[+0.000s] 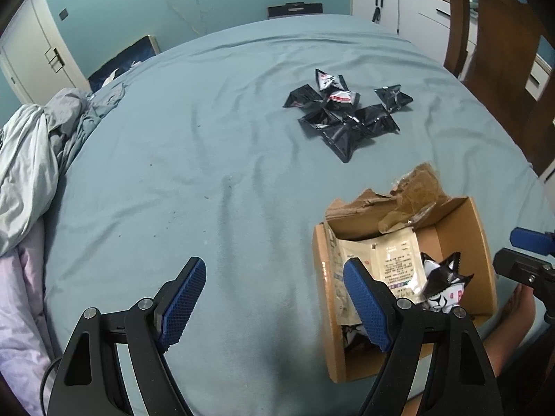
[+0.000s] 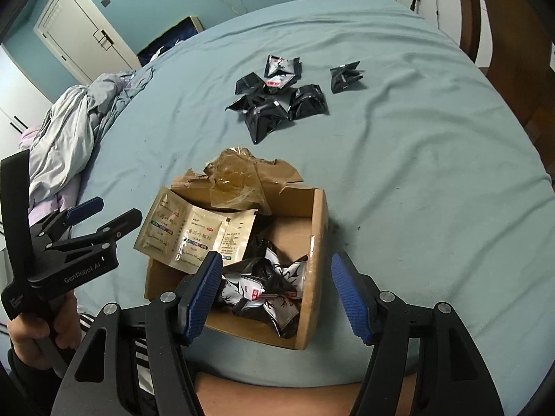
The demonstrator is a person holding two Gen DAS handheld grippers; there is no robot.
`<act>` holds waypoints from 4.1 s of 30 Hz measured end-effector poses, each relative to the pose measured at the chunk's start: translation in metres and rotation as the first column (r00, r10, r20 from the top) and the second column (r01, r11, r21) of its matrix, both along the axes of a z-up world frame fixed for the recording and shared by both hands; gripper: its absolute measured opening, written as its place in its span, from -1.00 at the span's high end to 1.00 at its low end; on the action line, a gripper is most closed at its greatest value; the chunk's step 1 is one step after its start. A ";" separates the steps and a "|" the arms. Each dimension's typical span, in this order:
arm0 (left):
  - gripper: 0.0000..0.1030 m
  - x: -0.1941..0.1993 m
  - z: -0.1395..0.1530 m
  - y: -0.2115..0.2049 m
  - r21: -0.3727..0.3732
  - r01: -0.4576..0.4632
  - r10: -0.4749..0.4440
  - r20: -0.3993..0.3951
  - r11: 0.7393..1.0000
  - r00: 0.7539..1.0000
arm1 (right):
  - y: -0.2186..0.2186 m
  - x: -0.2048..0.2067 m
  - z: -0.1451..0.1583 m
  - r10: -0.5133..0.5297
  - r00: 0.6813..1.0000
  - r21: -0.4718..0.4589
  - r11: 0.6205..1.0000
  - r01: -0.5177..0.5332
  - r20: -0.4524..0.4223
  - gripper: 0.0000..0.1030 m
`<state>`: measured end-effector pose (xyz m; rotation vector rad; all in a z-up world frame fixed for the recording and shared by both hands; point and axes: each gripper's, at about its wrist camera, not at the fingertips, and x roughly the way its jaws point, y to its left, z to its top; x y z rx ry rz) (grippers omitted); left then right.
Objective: Organize snacks
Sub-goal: 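Reach the right gripper to the pile and grasp a black packet, then grasp a black packet with the left gripper while the right gripper holds its packet, then release both black packets into the cardboard box from both grippers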
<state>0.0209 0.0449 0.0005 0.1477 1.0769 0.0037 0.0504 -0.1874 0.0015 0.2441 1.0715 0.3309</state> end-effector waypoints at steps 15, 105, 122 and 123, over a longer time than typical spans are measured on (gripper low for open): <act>-0.61 0.013 -0.010 -0.010 -0.039 0.033 -0.035 -0.052 0.999 0.998 | -0.004 0.086 -0.009 0.001 0.999 -0.086 0.996 0.002 0.036 -0.25; 0.40 0.080 0.061 -0.003 -0.284 -0.035 0.002 -0.114 0.958 0.994 | -0.076 0.018 -0.011 -0.170 0.985 0.086 0.981 0.171 -0.024 0.23; 0.37 -0.018 -0.006 -0.066 -0.182 0.307 -0.325 -0.078 0.934 0.943 | -0.042 0.002 -0.018 -0.048 0.998 0.038 0.998 0.049 -0.033 0.22; 0.34 -0.017 -0.005 -0.067 -0.188 0.312 -0.331 -0.079 0.931 0.940 | -0.040 0.003 -0.018 -0.044 0.999 0.032 0.998 0.045 -0.033 0.22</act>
